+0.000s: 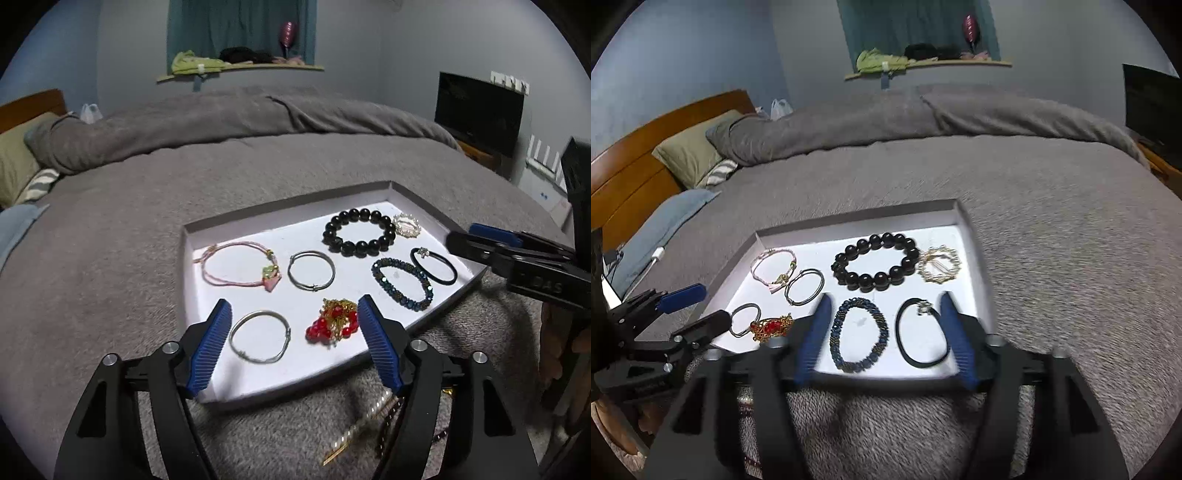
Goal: Organize jewelry
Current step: 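Withdraw both open tools from the tray to the jewelry pile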
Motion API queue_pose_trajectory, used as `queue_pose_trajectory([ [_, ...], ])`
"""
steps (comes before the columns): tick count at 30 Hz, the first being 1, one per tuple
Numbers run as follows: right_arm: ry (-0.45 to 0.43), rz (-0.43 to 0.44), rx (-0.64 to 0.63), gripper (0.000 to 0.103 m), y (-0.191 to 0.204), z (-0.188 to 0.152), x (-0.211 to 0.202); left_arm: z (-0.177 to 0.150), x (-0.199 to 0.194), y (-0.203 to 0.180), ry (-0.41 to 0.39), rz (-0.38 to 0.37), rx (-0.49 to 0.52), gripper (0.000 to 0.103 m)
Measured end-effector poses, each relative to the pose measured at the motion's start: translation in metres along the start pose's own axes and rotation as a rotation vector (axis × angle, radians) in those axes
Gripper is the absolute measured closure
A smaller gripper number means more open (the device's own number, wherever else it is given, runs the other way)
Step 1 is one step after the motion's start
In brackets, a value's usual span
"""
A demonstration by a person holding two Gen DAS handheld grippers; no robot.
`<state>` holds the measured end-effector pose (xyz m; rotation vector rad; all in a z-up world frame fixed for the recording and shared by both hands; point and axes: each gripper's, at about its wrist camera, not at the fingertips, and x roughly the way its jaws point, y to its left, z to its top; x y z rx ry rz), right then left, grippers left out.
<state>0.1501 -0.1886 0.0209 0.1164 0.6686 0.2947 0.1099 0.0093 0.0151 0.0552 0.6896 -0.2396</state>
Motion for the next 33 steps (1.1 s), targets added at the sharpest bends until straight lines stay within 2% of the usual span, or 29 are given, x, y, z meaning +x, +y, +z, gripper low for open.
queue_pose_trajectory([
  [1, -0.007, -0.005, 0.008, 0.033, -0.003, -0.001, -0.005, -0.002, -0.003, 0.000, -0.006, 0.005, 0.002, 0.028],
  [3, -0.028, -0.020, 0.036, 0.023, -0.010, -0.003, -0.012, -0.004, -0.010, -0.002, -0.028, 0.034, 0.028, 0.024],
  [8, -0.031, -0.022, 0.077, 0.014, -0.015, -0.011, -0.020, -0.012, -0.017, -0.001, -0.045, 0.079, 0.037, 0.017],
  [12, -0.043, -0.050, 0.043, 0.008, -0.010, -0.019, -0.026, -0.021, -0.022, 0.004, -0.046, 0.114, 0.026, 0.011],
  [15, -0.060, -0.070, 0.024, 0.006, -0.007, -0.029, -0.035, -0.029, -0.027, 0.009, -0.038, 0.111, 0.002, 0.010],
  [24, -0.056, -0.066, -0.008, 0.006, 0.004, -0.052, -0.053, -0.054, -0.040, 0.010, -0.009, 0.136, -0.011, 0.009],
  [33, -0.018, -0.036, -0.050, 0.006, 0.024, -0.068, -0.053, -0.072, -0.052, 0.018, 0.012, 0.149, -0.043, 0.009],
])
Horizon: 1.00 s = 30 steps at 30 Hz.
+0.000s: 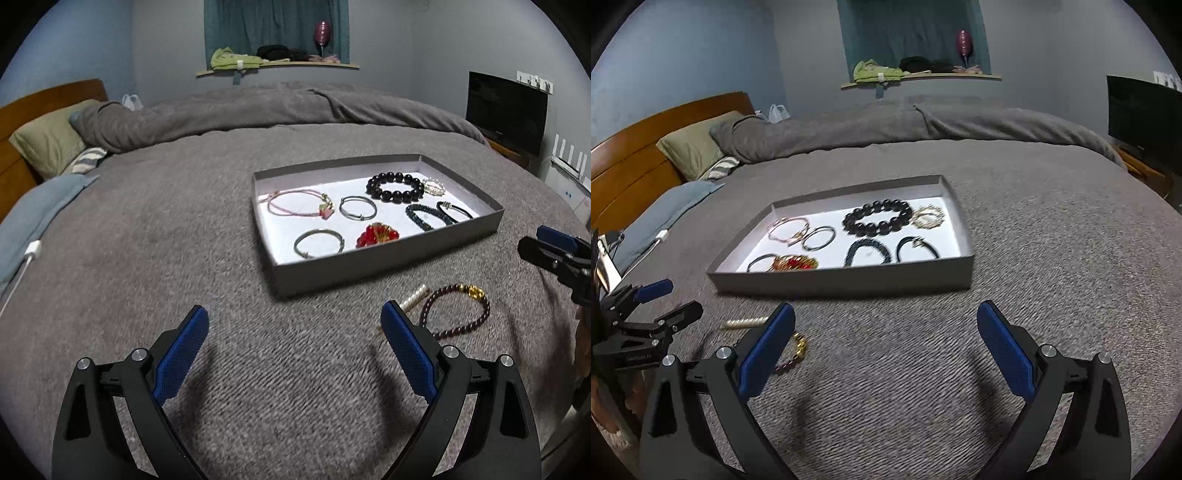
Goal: Organize jewelry
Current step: 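Withdraw both open tools from the tray to the jewelry pile, then grasp the garnet bead bracelet with right tool while left tool grasps pearl hair pin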
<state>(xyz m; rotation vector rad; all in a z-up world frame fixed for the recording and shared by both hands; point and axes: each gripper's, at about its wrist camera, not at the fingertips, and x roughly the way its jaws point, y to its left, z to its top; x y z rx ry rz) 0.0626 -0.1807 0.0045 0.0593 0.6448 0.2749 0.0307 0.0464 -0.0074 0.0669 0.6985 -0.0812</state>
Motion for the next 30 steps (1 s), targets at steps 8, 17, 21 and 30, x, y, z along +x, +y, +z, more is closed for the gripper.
queue_pose_trajectory([
  [8, 0.048, 0.031, -0.039, 0.006, 0.017, -0.011, 0.009, -0.009, -0.005, 0.006, 0.010, 0.008, -0.011, 0.009],
  [17, 0.099, 0.073, -0.083, 0.027, 0.033, -0.018, 0.022, -0.010, -0.001, -0.001, 0.025, -0.014, 0.010, 0.009],
  [21, 0.117, 0.099, -0.089, 0.041, 0.036, -0.018, 0.025, -0.010, 0.002, -0.005, 0.029, -0.026, 0.019, 0.009],
  [30, 0.172, 0.152, -0.088, 0.072, 0.043, -0.021, 0.035, -0.012, 0.009, -0.013, 0.050, -0.035, 0.046, 0.009],
])
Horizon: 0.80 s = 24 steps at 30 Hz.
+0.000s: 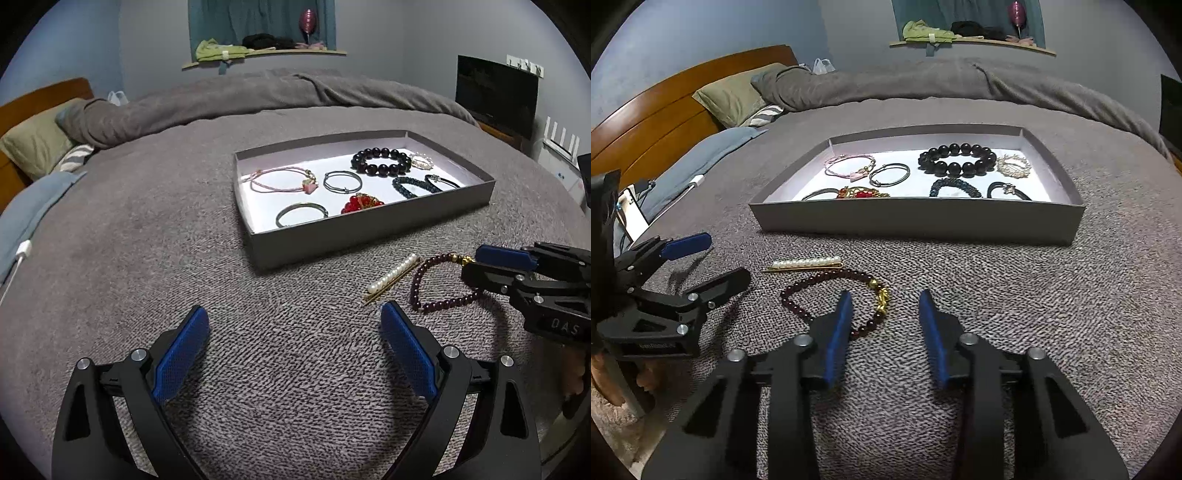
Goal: Organize jewelry
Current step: 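Grasp the garnet bead bracelet with right tool while left tool grasps pearl hair pin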
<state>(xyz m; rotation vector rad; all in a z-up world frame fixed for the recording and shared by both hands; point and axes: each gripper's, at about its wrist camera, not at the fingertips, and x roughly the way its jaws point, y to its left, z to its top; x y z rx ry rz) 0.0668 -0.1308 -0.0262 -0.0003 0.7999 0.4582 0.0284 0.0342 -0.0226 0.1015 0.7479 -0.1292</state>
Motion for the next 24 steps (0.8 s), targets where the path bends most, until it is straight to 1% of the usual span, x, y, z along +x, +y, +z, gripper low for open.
queue_pose_trajectory([
  [1, 0.001, -0.003, -0.004, 0.073, 0.001, 0.000, 0.000, 0.000, 0.001, -0.001, 0.003, -0.001, 0.003, 0.009],
  [3, 0.008, -0.004, -0.015, 0.094, 0.002, 0.000, 0.000, 0.000, 0.004, -0.005, 0.009, -0.003, 0.014, 0.009],
  [7, 0.003, -0.024, -0.012, 0.097, -0.003, 0.002, -0.007, 0.003, 0.007, -0.014, 0.000, -0.022, 0.034, 0.009],
  [14, 0.005, -0.112, 0.058, 0.097, -0.038, 0.005, -0.018, 0.007, 0.018, -0.034, 0.001, -0.030, 0.087, 0.009],
  [17, 0.027, -0.115, 0.070, 0.097, -0.048, 0.004, -0.017, 0.010, 0.017, -0.041, -0.018, -0.065, 0.107, 0.011],
  [19, 0.040, -0.109, 0.069, 0.097, -0.050, 0.003, -0.015, 0.012, 0.019, -0.048, -0.027, -0.075, 0.132, 0.016],
  [20, 0.043, -0.106, 0.067, 0.096, -0.050, 0.003, -0.014, 0.014, 0.022, -0.051, -0.022, -0.083, 0.146, 0.024],
  [21, 0.044, -0.104, 0.065, 0.096, -0.050, 0.003, -0.014, 0.015, 0.024, -0.053, -0.015, -0.092, 0.155, 0.034],
  [23, 0.047, -0.095, 0.064, 0.094, -0.051, 0.003, -0.013, 0.015, 0.029, -0.057, 0.002, -0.104, 0.169, 0.043],
  [24, 0.049, -0.090, 0.065, 0.091, -0.051, 0.003, -0.013, 0.015, 0.031, -0.059, 0.009, -0.113, 0.176, 0.048],
])
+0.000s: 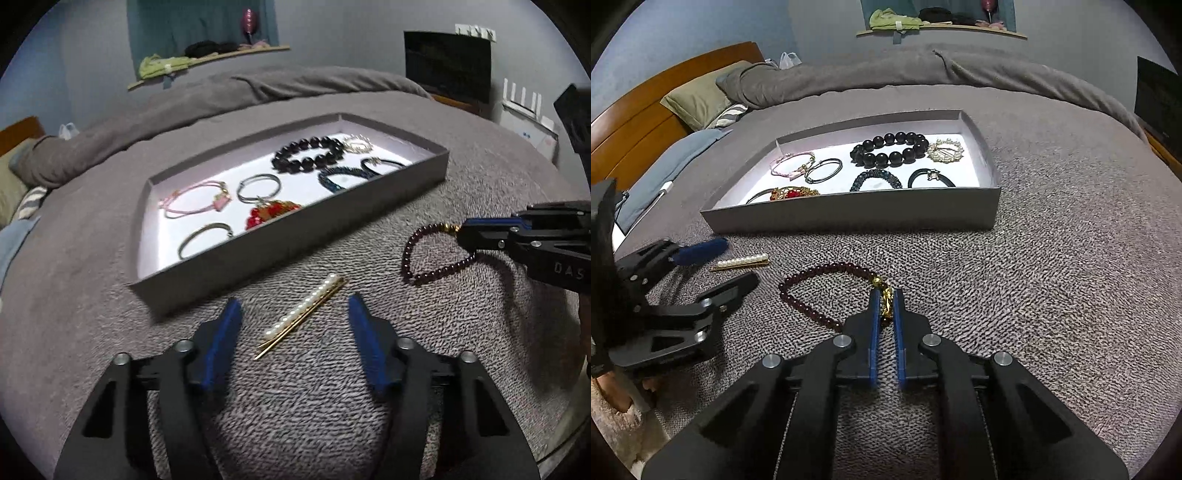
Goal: Organize jewelry
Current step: 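Grasp the garnet bead bracelet with right tool while left tool grasps pearl hair pin, then carry both items into the tray and open both tools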
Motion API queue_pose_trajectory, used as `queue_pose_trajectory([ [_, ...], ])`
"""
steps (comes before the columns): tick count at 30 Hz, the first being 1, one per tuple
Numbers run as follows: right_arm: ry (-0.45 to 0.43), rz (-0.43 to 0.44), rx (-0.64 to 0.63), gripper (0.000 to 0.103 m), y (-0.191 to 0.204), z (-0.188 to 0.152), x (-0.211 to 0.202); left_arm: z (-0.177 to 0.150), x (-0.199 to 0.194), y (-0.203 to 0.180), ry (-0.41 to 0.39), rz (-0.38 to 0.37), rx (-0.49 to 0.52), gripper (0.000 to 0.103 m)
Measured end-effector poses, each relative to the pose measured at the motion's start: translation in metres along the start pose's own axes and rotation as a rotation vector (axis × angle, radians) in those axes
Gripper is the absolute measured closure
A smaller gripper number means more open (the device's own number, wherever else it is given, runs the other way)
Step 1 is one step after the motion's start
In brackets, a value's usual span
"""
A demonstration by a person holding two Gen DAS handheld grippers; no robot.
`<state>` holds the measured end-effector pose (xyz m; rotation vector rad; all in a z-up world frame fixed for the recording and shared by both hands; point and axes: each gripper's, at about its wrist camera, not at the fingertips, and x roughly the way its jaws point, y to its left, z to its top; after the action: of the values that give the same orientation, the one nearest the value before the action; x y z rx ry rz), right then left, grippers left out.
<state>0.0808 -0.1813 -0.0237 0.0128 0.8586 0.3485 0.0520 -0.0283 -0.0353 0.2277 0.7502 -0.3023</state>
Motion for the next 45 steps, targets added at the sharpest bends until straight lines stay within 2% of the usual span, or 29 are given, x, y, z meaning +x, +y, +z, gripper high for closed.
queue_pose_trajectory([
  [1, 0.001, 0.006, -0.001, 0.089, 0.000, 0.000, 0.000, 0.000, -0.001, 0.000, -0.002, -0.009, 0.003, 0.051],
  [3, 0.001, 0.014, -0.009, 0.084, 0.002, 0.000, 0.000, -0.001, -0.002, -0.002, -0.001, -0.028, 0.011, 0.065],
  [7, -0.001, 0.013, -0.043, 0.075, 0.008, 0.000, 0.003, -0.003, -0.004, -0.007, 0.005, -0.044, 0.034, 0.080],
  [11, -0.002, -0.003, -0.065, 0.076, 0.011, 0.000, 0.004, -0.005, -0.009, -0.007, 0.006, -0.077, 0.029, 0.094],
  [12, -0.002, -0.007, -0.069, 0.083, 0.012, 0.000, 0.004, -0.006, -0.009, -0.007, 0.006, -0.081, 0.028, 0.097],
  [14, -0.009, -0.015, -0.085, 0.096, 0.013, 0.000, 0.003, -0.007, -0.011, -0.007, 0.006, -0.083, 0.028, 0.097],
  [15, -0.016, -0.016, -0.086, 0.096, 0.013, 0.000, 0.002, -0.007, -0.012, -0.008, 0.005, -0.084, 0.029, 0.097],
  [21, -0.119, -0.014, -0.094, 0.097, 0.017, 0.005, -0.020, -0.006, -0.026, -0.006, -0.032, -0.086, 0.015, 0.097],
  [24, -0.172, -0.009, -0.098, 0.097, 0.020, 0.009, -0.032, 0.002, -0.040, 0.001, -0.077, -0.078, -0.017, 0.097],
  [27, -0.201, -0.011, -0.094, 0.097, 0.022, 0.015, -0.041, 0.018, -0.046, 0.013, -0.114, -0.037, -0.045, 0.097],
  [33, -0.273, -0.035, -0.112, 0.097, 0.028, 0.045, -0.058, 0.049, -0.046, 0.051, -0.123, 0.018, -0.114, 0.097],
  [39, -0.320, -0.047, -0.111, 0.097, 0.026, 0.083, -0.058, 0.073, -0.020, 0.094, -0.081, 0.025, -0.174, 0.097],
  [45, -0.297, 0.013, -0.101, 0.097, 0.030, 0.119, -0.021, 0.085, 0.017, 0.108, 0.018, -0.035, -0.133, 0.097],
])
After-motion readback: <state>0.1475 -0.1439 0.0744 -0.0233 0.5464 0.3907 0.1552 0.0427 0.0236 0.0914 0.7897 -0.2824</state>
